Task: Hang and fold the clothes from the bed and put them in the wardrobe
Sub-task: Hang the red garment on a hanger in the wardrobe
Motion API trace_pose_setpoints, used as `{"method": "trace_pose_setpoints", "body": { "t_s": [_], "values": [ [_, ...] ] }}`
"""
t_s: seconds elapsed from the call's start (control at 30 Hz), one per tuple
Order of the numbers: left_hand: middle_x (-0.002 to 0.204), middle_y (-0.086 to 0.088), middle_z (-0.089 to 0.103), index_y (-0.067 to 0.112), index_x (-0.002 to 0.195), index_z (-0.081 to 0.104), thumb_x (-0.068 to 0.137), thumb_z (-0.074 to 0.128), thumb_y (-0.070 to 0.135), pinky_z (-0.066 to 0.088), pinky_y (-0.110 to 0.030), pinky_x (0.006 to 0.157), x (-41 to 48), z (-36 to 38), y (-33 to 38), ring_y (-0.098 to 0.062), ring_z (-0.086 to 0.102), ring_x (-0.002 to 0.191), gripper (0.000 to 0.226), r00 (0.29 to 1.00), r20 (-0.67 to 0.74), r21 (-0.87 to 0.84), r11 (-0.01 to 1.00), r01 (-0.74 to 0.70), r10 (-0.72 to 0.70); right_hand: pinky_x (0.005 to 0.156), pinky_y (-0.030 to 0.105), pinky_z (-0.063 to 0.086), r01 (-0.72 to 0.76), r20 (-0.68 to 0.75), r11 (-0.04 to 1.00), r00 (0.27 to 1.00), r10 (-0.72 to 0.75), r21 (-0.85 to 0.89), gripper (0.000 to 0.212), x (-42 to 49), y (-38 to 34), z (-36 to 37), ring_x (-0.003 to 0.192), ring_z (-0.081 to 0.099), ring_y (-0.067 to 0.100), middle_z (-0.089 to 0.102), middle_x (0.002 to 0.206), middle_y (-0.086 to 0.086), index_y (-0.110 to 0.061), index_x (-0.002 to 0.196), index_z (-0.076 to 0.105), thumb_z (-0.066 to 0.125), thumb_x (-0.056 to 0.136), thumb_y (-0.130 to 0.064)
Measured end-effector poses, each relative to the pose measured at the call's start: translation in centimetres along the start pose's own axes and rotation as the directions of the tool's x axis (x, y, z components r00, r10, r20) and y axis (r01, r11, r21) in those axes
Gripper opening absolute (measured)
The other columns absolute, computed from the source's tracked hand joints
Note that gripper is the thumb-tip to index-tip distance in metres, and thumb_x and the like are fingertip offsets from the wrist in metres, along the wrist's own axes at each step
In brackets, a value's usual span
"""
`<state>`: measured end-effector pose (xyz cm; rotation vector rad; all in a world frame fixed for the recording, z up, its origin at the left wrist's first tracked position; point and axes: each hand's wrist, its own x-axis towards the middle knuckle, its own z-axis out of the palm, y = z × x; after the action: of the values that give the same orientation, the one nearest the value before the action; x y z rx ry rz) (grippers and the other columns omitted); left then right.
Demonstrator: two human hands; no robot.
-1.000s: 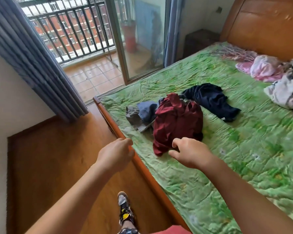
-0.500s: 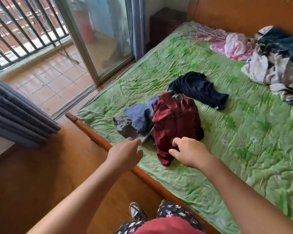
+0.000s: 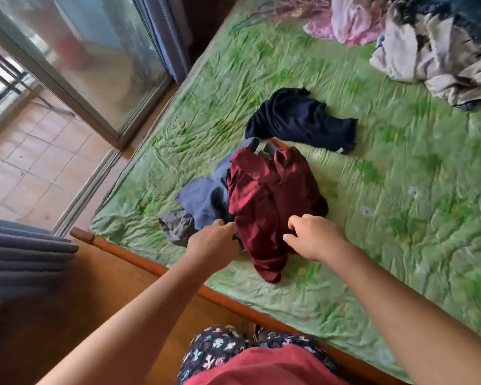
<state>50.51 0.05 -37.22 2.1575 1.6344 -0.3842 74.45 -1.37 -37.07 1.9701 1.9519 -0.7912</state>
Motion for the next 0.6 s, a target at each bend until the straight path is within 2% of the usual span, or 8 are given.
{"method": "trace_pose_setpoints", "body": {
  "t_s": [0.1,0.23,0.37,0.5,0.6],
  "values": [
    [0.106,-0.001,0.054,0.023,0.112,0.055,0.098,0.043,0.033,0.043,-0.033,0.055,3.3,1.2,-0.1,-0.028,0.063,0.089,0.021,1.0,0.015,0.03,1.0,0.001,-0.002,0.089,0.042,0.05,-0.04,0.015,0.999,0.999,0.039,0.029,0.037,2.8,0.5,1.4,0.114,0.057,0.03,0.058,0.122,0.004,-0.025,0.122,0.055,0.047,0.096,-0.051],
    [0.109,-0.006,0.052,0.017,0.118,0.055,0.099,0.044,0.028,0.04,-0.038,0.064,7.0,4.1,-0.9,-0.033,0.06,0.101,0.024,0.987,0.149,0.113,0.99,-0.084,0.067,0.087,0.041,0.048,-0.085,0.039,0.994,0.996,0.082,0.069,0.034,6.1,0.6,4.6,0.115,0.055,0.031,0.057,0.122,0.006,-0.023,0.12,0.055,0.048,0.097,-0.046],
    [0.12,-0.005,0.047,0.022,0.13,0.054,0.098,0.048,0.029,0.05,-0.044,0.074,10.9,7.4,-2.0,-0.03,0.055,0.111,0.034,0.949,0.29,0.141,0.975,-0.171,0.125,0.089,0.043,0.047,-0.133,0.104,0.985,0.987,0.121,0.113,0.032,9.1,0.9,8.8,0.116,0.054,0.032,0.055,0.123,0.007,-0.021,0.12,0.054,0.049,0.098,-0.043],
    [0.127,-0.003,0.04,0.027,0.127,0.056,0.096,0.052,0.026,0.054,-0.048,0.085,14.0,11.2,-2.7,-0.028,0.052,0.114,0.031,0.891,0.413,0.148,0.951,-0.27,0.188,0.089,0.043,0.046,-0.208,0.178,0.972,0.966,0.188,0.105,0.032,11.3,1.5,14.2,0.118,0.051,0.033,0.052,0.127,0.009,-0.02,0.124,0.052,0.05,0.098,-0.039],
    [0.128,-0.004,0.037,0.025,0.126,0.055,0.095,0.051,0.022,0.053,-0.048,0.085,15.4,14.0,-2.6,-0.031,0.052,0.113,0.031,0.85,0.475,0.151,0.93,-0.334,0.228,0.087,0.039,0.044,-0.267,0.23,0.961,0.942,0.246,0.068,0.039,12.4,2.3,18.0,0.121,0.046,0.033,0.044,0.133,0.009,-0.024,0.132,0.047,0.054,0.096,-0.035]
  ]
}}
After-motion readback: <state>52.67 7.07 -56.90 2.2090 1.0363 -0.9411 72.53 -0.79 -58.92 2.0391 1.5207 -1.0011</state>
